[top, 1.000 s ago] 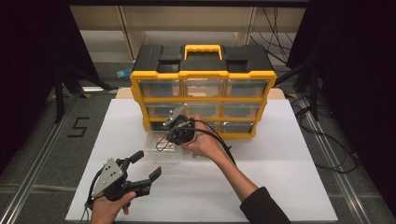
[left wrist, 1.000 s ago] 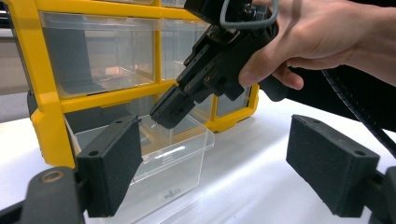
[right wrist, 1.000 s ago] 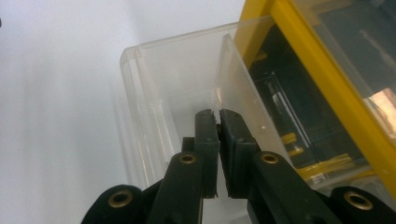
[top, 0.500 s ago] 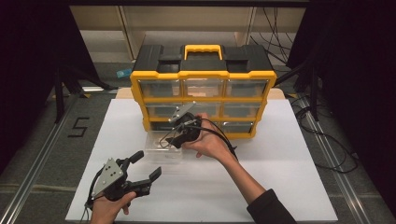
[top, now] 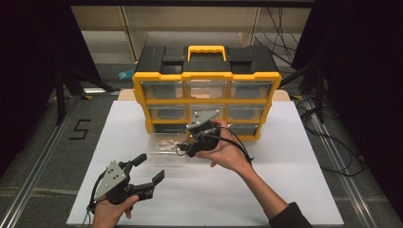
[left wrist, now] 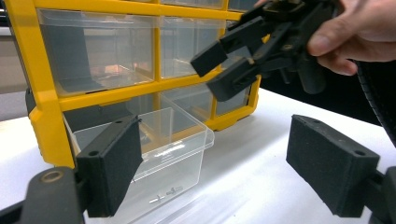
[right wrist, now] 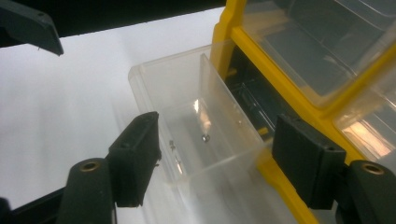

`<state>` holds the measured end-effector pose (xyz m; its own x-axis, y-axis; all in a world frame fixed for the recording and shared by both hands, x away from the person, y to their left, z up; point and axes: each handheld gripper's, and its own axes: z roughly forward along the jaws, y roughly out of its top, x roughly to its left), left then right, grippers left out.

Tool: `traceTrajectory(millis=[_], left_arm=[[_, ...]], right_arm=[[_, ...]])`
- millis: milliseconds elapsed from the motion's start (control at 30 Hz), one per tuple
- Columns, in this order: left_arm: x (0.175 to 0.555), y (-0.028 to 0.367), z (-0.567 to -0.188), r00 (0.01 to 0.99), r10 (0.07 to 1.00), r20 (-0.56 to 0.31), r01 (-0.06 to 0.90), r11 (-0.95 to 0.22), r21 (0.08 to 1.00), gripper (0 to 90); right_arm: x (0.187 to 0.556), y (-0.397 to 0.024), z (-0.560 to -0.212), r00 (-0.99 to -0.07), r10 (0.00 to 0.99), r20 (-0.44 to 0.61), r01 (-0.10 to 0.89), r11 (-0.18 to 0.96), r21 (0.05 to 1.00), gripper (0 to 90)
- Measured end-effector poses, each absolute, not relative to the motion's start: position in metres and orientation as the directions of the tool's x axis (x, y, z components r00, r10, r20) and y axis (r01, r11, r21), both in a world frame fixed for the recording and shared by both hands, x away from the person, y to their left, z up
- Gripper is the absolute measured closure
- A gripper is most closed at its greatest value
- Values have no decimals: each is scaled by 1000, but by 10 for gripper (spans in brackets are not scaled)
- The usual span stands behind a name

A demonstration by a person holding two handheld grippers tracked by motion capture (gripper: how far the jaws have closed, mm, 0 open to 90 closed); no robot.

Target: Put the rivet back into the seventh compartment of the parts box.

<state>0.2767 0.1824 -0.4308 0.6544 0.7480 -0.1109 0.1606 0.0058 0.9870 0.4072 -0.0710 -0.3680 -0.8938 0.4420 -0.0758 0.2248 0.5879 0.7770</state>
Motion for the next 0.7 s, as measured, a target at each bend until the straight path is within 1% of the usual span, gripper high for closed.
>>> traceTrajectory(millis=[167, 200, 267, 300, 333, 367, 533, 700], left_arm=[[276, 182, -432, 658, 743, -126, 177, 10, 984, 180], [275, 180, -432, 666, 730, -155, 198, 28, 980, 180], [277, 182, -431, 654, 749, -109, 167, -2, 986, 180], [277, 188, -430, 667, 744, -45, 159, -82, 984, 180], [277, 188, -430, 667, 744, -44, 160, -86, 983, 180], [277, 180, -431, 648, 749, -140, 162, 44, 986, 180], [277, 179, -431, 649, 746, -149, 159, 59, 986, 180], [277, 178, -431, 650, 745, -148, 161, 55, 985, 179]], right_arm=[[399, -84, -368, -892, 448, -59, 222, 547, 807, 309], [398, -86, -368, -889, 454, -59, 220, 537, 815, 306], [396, -91, -368, -886, 462, -47, 229, 523, 821, 299], [394, -95, -368, -882, 470, -46, 226, 506, 832, 299], [393, -97, -368, -882, 470, -38, 232, 501, 834, 298], [392, -101, -368, -880, 474, -31, 236, 492, 838, 297], [385, -116, -370, -872, 488, -31, 235, 474, 848, 287], [377, -129, -374, -865, 502, 10, 260, 430, 865, 282]])
